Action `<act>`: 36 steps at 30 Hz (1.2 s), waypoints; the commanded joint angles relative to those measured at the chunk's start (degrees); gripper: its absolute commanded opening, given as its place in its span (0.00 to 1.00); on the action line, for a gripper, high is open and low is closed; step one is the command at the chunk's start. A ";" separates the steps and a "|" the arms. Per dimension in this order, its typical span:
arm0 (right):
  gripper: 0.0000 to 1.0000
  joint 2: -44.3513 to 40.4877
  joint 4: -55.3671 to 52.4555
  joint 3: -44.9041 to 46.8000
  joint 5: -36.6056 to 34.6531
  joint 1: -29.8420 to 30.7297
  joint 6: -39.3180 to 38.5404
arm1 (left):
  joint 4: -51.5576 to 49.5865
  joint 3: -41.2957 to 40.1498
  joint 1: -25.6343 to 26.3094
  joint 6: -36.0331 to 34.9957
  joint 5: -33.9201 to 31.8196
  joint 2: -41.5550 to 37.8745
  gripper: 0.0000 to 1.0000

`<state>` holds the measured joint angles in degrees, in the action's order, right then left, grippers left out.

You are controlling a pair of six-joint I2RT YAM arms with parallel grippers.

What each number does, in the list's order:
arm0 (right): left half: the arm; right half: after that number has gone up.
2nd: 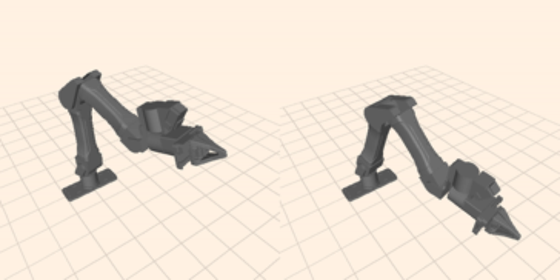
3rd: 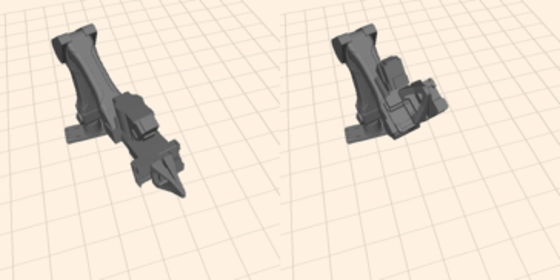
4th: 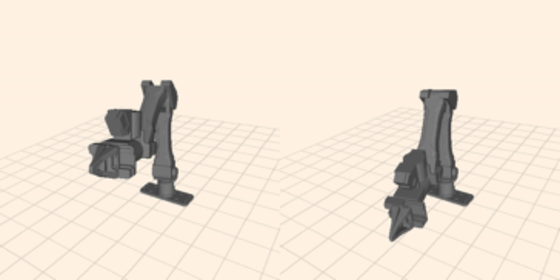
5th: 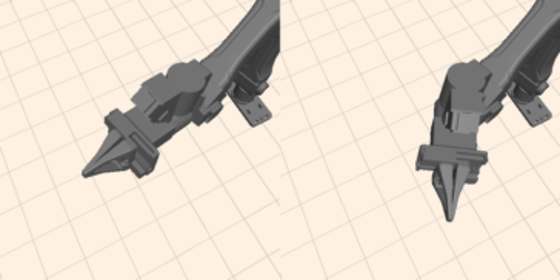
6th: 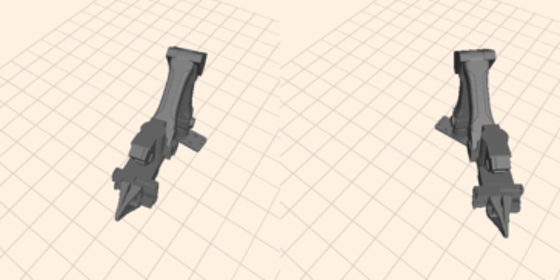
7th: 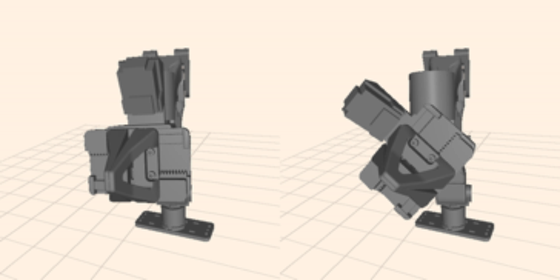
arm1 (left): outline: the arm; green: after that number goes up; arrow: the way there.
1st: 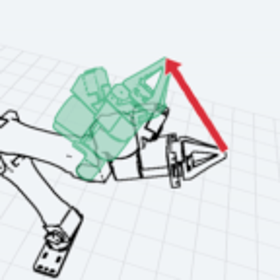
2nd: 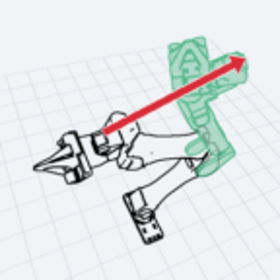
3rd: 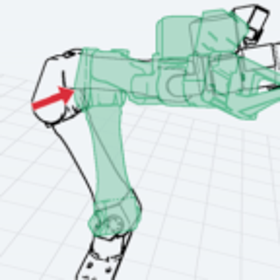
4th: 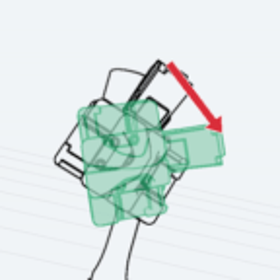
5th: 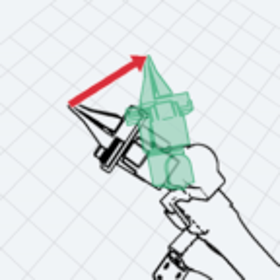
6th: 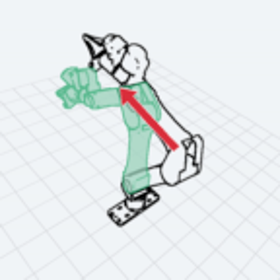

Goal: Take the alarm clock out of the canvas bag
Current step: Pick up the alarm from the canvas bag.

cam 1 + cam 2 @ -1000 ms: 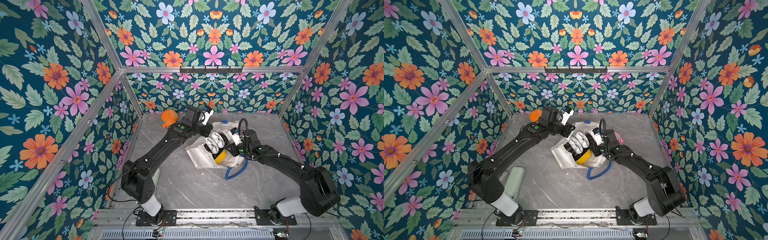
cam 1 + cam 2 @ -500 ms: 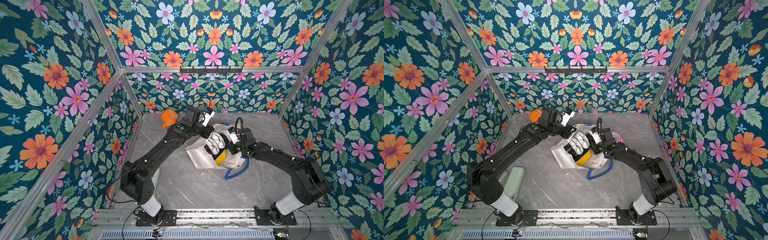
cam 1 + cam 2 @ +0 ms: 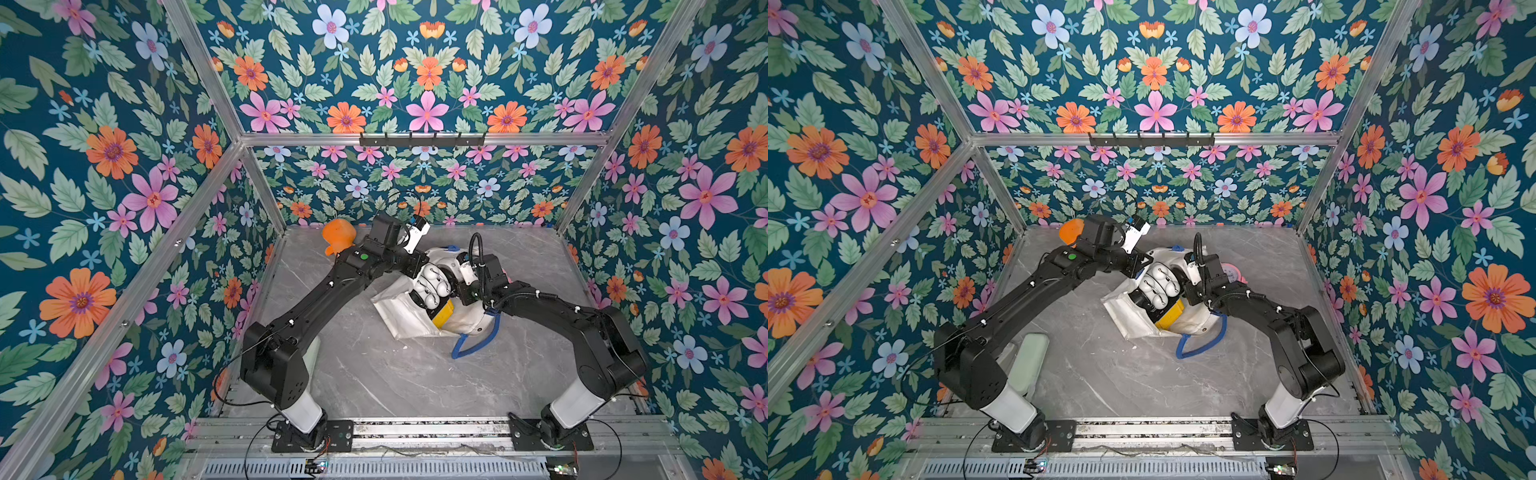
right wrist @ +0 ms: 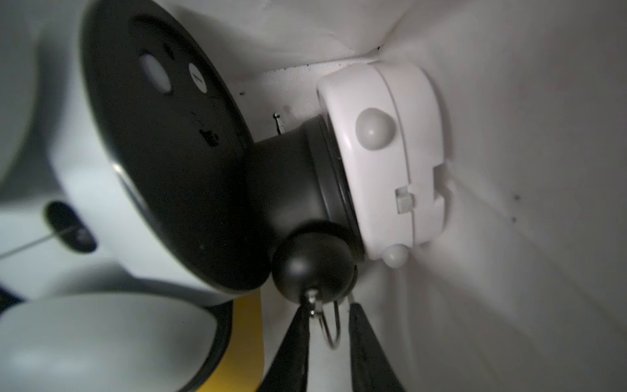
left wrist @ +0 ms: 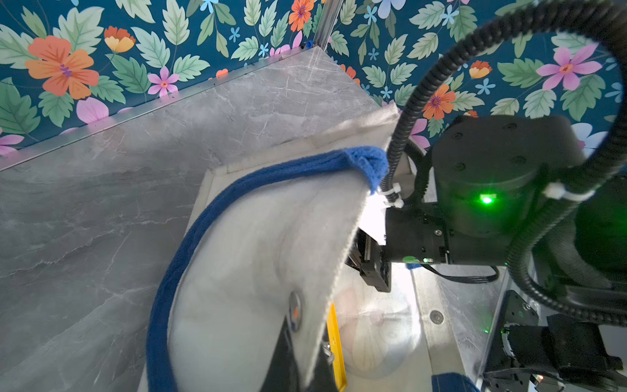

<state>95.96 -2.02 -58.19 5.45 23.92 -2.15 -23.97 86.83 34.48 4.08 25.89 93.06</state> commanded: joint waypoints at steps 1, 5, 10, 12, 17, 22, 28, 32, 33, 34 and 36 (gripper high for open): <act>0.22 1.72 -0.04 -0.97 -0.02 -0.19 0.12 | 2.61 0.19 0.06 -0.91 2.11 -0.83 0.00; 0.21 2.79 -0.09 -1.79 1.06 -0.28 0.26 | 2.37 0.10 0.06 -0.91 2.12 -1.00 0.00; 0.19 3.33 1.59 -1.75 3.19 -0.28 0.31 | 2.44 0.12 0.06 -0.91 2.32 -1.00 0.00; 0.18 3.52 2.51 -1.81 4.14 -0.28 0.45 | 2.44 0.21 0.06 -0.91 2.34 -0.90 0.00; 0.10 3.80 4.26 -1.99 5.25 -0.30 0.65 | 2.40 0.34 0.06 -0.82 2.32 -1.03 0.00; 0.01 2.16 4.22 -2.46 5.28 -0.28 0.92 | 2.34 0.02 0.06 -0.84 1.97 -1.08 0.00; 0.00 -3.13 2.26 -2.81 5.24 -0.28 0.69 | 2.39 -0.12 0.06 -0.82 1.62 -0.77 0.00; 0.00 -5.74 0.01 -3.33 5.56 -0.28 0.77 | 2.52 -0.43 0.06 -1.01 1.31 -0.57 0.00; 0.00 -6.44 -0.46 -3.33 5.58 -0.28 0.82 | 2.50 -0.50 0.06 -1.09 1.11 -0.53 0.00; 0.00 -7.18 -1.00 -3.38 5.53 -0.28 0.84 | 2.43 -0.45 0.06 -1.09 0.96 -0.51 0.00; 0.00 -8.34 -2.53 -3.67 5.45 -0.28 0.89 | 2.42 -0.58 0.06 -1.16 0.87 -0.46 0.00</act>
<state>88.99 -4.67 -61.21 10.44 23.59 -1.52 -23.68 86.30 34.50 3.88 25.52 92.75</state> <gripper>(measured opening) 0.052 0.059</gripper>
